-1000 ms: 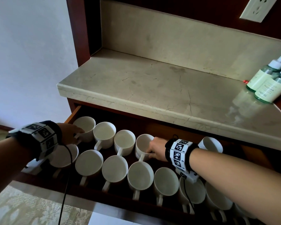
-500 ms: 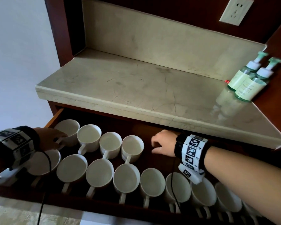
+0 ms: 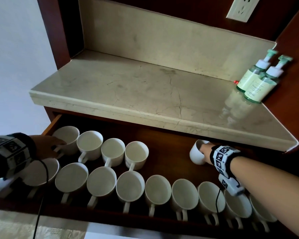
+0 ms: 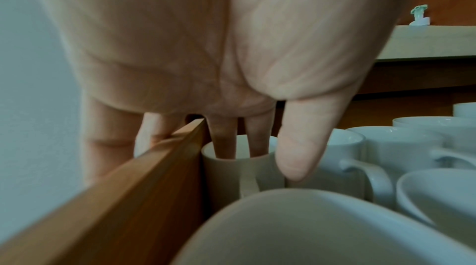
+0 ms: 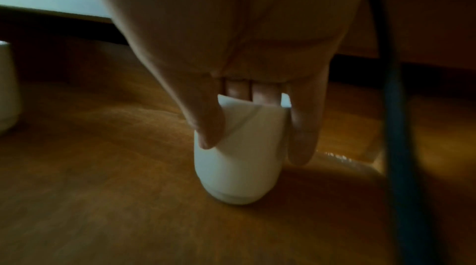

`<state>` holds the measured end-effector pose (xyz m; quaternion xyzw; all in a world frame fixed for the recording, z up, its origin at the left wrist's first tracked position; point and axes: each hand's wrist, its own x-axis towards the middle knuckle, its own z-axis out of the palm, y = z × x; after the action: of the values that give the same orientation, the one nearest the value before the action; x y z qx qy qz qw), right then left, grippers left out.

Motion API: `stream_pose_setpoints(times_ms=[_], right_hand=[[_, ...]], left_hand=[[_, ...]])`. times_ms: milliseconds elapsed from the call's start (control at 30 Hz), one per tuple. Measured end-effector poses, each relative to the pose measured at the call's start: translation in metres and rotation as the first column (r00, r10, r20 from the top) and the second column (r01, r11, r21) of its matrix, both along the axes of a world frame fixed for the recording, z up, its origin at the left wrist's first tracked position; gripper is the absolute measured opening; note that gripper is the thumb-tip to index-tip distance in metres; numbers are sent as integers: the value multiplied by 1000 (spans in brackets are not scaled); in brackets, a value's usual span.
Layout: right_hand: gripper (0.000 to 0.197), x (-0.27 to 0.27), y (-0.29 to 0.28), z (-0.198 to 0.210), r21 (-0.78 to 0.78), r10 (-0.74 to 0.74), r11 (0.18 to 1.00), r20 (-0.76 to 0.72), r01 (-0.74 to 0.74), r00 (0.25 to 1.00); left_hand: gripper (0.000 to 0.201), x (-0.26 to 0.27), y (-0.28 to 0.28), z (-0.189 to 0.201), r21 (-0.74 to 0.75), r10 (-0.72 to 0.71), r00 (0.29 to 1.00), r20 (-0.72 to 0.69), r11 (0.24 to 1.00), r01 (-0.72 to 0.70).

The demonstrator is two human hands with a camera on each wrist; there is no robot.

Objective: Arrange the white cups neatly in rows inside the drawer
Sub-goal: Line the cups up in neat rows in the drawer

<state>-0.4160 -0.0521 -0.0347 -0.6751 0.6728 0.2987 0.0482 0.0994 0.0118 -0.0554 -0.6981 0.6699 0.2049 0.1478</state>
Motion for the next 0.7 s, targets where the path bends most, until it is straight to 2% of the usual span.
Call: stream_pose_setpoints(times_ms=[67, 133, 200, 300, 333, 367, 400, 467, 567, 700], right_hand=[[34, 3, -2, -3, 28, -7, 1000, 6, 7, 1000], [13, 9, -1, -1, 74, -24, 997, -14, 25, 1000], [35, 11, -2, -1, 59, 4, 998, 1, -4, 1000], [44, 13, 0, 0, 147, 210, 967, 5, -208, 978], [41, 13, -2, -4, 164, 261, 951, 20, -261, 965], [28, 14, -5, -7, 181, 283, 944, -16, -276, 959], [8, 7, -13, -20, 185, 318, 933, -15, -310, 948], [27, 4, -20, -28, 196, 373, 907, 30, -372, 927], [38, 38, 3, -2, 159, 394, 903, 69, -400, 917], [54, 60, 6, -10, 33, 209, 976, 148, -216, 967]], left_hand=[[57, -2, 1, 1, -6, 14, 1000, 10, 1000, -14], [58, -3, 2, 2, -12, 16, 1000, 14, 1000, -16], [59, -5, 2, 4, -8, 17, 1000, 18, 1000, -16], [59, -9, 4, 9, 7, 14, 999, 29, 1000, -14], [59, -10, 4, 11, 14, 11, 999, 33, 1000, -12], [59, -11, 4, 12, 21, 8, 999, 37, 1000, -9], [59, -12, 5, 13, 24, 7, 999, 39, 1000, -8], [58, -13, 5, 15, 25, 2, 999, 43, 1000, -3], [58, -13, 6, 16, 22, 5, 999, 42, 1000, -6], [58, -15, 8, 16, 19, 3, 999, 50, 1000, -4]])
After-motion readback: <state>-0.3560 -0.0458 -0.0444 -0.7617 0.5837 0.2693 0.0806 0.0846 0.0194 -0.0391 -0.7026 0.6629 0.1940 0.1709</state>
